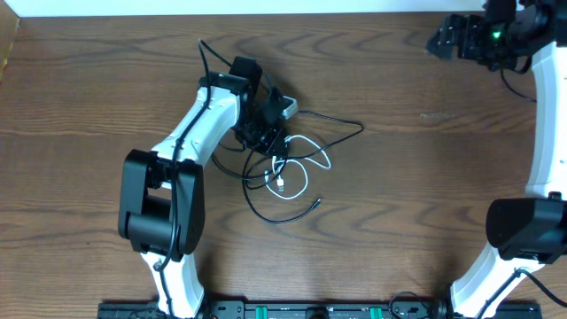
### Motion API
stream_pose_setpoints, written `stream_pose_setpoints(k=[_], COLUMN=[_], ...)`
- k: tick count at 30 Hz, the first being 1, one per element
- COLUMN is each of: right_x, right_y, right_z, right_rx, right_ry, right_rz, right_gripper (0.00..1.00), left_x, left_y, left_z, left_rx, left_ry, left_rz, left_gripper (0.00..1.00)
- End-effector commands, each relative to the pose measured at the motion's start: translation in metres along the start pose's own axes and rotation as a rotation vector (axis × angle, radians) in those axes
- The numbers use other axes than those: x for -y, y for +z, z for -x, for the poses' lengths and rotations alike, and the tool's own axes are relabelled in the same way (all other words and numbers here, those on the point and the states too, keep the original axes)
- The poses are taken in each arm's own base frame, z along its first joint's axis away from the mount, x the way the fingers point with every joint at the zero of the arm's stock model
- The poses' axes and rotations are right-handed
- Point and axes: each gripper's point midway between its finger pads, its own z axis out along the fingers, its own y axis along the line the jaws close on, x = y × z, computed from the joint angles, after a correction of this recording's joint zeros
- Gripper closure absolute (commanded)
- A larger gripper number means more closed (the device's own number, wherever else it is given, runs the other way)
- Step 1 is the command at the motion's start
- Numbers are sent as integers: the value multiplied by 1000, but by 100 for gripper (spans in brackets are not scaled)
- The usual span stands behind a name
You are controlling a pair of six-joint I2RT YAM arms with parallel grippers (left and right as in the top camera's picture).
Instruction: Untangle cables
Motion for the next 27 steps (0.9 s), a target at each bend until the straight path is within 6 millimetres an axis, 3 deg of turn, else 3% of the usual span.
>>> stream_pose_setpoints(k=[1,14,22,27], right_x=[-17,-57,-94,-140], right_y=[-3,7,14,16], right_z=[-4,-13,-23,-31], right_rx=[0,-30,-50,-54], right_ry=[-41,-119,-187,-253], right_rz=[22,66,118,245], right_gripper=[1,1,1,2], left_x=[15,64,84,89], left_y=[-49,-164,-207,-219], left_z=[22,33,36,41], left_rx=[129,464,619,680], left_ry=[14,38,35,3], left_rz=[73,209,232,220], left_gripper=[93,93,92,92])
